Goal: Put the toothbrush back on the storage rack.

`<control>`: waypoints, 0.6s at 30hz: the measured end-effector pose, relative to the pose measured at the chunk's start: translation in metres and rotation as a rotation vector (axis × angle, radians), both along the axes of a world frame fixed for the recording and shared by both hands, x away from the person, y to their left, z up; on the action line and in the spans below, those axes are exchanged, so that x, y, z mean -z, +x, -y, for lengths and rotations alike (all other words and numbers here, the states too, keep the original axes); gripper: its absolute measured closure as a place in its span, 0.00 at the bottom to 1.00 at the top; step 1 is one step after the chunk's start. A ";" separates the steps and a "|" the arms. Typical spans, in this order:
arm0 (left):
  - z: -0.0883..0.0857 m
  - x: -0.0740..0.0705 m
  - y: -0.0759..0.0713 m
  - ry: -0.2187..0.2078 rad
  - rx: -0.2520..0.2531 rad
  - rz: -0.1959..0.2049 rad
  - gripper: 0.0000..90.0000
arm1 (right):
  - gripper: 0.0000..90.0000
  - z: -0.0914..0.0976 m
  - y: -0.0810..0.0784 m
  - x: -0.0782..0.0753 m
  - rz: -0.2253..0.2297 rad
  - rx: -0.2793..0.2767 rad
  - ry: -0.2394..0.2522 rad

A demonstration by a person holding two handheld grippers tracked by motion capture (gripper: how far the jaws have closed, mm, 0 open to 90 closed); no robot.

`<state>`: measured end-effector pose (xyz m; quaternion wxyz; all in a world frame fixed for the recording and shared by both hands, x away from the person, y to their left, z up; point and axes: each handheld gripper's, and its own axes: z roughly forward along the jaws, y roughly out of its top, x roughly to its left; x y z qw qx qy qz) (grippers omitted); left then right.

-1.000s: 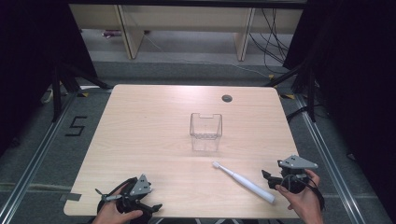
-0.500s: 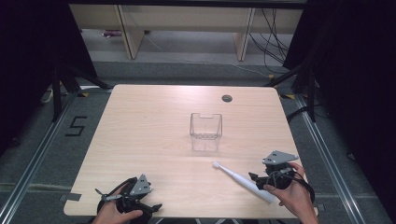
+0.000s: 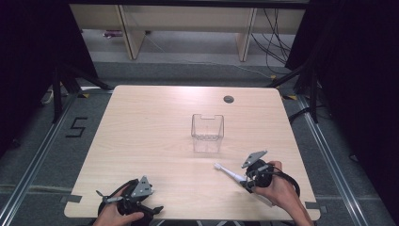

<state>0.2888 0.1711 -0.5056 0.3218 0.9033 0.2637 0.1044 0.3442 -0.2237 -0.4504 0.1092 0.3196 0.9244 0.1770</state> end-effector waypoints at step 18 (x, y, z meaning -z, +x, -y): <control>0.000 0.001 -0.001 -0.002 -0.003 0.009 0.18 | 0.65 -0.015 0.017 0.012 -0.109 -0.058 -0.101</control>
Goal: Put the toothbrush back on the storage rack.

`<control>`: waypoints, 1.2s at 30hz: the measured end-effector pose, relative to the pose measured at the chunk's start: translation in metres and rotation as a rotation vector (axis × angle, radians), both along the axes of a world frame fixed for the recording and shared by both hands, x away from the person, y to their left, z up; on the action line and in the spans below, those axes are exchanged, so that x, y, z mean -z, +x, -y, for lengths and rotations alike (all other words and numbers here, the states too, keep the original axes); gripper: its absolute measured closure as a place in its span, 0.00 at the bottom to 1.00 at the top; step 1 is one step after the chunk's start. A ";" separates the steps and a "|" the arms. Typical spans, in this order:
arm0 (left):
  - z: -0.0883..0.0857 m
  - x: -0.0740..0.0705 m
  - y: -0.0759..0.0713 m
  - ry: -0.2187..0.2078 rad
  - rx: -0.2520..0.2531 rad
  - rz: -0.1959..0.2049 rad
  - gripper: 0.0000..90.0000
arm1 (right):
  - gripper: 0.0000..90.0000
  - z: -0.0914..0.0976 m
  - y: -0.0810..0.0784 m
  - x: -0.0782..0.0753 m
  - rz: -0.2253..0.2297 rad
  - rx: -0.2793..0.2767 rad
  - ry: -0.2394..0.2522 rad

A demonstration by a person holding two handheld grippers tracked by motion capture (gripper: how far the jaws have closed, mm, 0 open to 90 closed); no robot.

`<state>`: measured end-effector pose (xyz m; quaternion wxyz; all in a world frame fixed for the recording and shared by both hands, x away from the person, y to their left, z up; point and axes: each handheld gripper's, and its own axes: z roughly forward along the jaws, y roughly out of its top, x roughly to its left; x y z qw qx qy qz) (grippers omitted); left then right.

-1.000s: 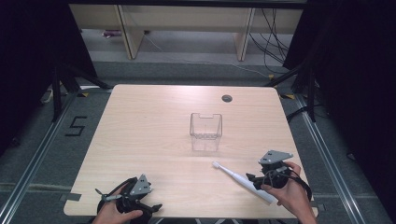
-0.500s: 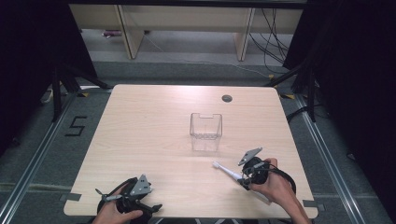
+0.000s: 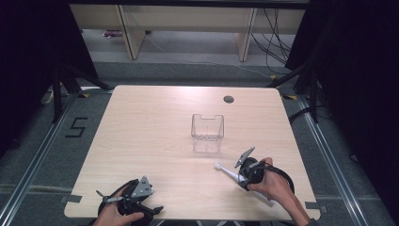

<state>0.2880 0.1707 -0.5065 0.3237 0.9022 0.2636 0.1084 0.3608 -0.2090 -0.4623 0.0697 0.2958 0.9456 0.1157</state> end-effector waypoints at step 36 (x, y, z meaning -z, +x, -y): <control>0.001 0.000 0.000 0.003 0.002 0.000 0.18 | 0.71 -0.015 0.028 0.012 -0.178 -0.048 -0.133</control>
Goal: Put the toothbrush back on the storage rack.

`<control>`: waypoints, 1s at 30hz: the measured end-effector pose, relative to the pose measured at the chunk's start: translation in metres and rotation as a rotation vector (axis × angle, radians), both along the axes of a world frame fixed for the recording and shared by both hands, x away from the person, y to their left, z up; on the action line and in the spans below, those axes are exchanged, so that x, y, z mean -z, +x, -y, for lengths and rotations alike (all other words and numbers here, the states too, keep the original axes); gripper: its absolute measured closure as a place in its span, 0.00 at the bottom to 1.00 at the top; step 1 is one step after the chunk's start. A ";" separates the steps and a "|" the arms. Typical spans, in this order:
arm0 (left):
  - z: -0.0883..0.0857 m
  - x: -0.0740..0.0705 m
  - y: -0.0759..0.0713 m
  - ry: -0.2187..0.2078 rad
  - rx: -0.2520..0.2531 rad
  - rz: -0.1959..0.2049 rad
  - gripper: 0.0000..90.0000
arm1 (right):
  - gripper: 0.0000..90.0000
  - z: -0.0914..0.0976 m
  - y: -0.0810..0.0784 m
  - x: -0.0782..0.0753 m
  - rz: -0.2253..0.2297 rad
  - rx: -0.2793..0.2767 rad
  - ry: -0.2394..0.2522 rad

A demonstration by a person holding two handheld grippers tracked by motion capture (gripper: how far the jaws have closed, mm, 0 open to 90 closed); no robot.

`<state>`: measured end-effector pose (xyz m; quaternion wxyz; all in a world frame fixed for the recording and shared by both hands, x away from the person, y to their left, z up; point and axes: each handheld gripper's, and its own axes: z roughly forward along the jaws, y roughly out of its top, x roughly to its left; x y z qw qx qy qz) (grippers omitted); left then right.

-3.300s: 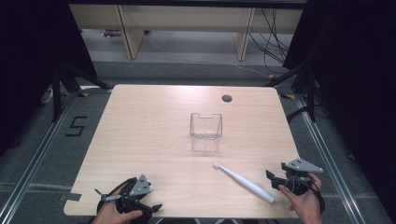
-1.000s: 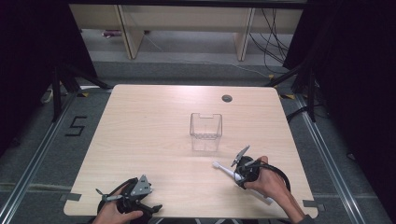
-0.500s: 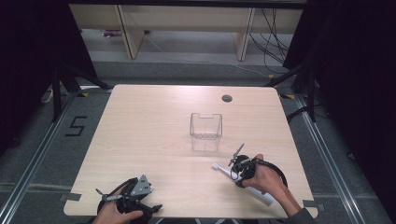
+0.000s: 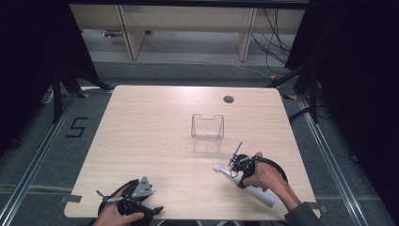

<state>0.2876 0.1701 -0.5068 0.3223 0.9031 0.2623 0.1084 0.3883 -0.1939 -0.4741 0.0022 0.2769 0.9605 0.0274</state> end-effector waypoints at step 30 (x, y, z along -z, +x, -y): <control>0.000 -0.001 0.000 0.004 0.004 -0.007 0.18 | 0.73 -0.005 -0.001 -0.001 -0.015 -0.008 -0.033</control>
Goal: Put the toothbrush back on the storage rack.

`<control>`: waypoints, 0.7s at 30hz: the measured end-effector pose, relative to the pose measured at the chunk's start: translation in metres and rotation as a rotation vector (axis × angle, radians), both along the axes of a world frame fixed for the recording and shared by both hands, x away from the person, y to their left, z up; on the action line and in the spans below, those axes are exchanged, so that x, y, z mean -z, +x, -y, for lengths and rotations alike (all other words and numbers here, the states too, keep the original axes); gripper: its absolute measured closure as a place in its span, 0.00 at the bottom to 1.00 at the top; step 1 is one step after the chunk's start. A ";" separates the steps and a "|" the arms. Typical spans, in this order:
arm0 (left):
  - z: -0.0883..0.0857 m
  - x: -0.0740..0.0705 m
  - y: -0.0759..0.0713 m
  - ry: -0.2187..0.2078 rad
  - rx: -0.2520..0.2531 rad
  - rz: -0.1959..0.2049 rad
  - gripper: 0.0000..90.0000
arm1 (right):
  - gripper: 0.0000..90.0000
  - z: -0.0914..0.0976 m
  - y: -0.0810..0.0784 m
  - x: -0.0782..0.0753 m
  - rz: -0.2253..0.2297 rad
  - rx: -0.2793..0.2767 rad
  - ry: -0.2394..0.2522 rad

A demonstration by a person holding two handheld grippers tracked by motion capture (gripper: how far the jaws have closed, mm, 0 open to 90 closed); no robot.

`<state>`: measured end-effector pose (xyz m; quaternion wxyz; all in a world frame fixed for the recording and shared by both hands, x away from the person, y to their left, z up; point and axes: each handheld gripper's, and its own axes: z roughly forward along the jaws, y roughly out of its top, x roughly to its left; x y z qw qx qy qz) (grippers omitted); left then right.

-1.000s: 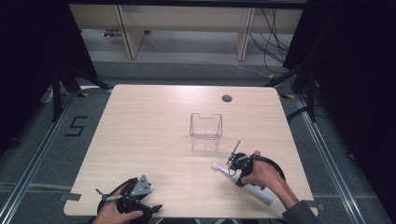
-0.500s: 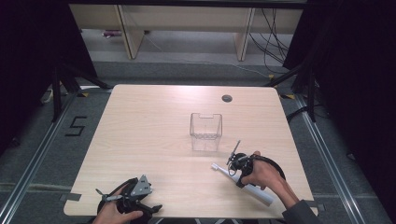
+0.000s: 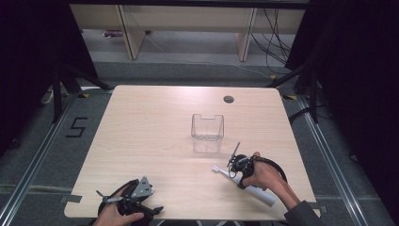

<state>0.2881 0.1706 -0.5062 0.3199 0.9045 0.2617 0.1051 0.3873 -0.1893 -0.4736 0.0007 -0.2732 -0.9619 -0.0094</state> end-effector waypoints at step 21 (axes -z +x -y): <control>0.000 0.000 0.000 -0.006 -0.003 0.006 0.18 | 0.73 0.021 -0.008 -0.030 0.067 0.019 0.143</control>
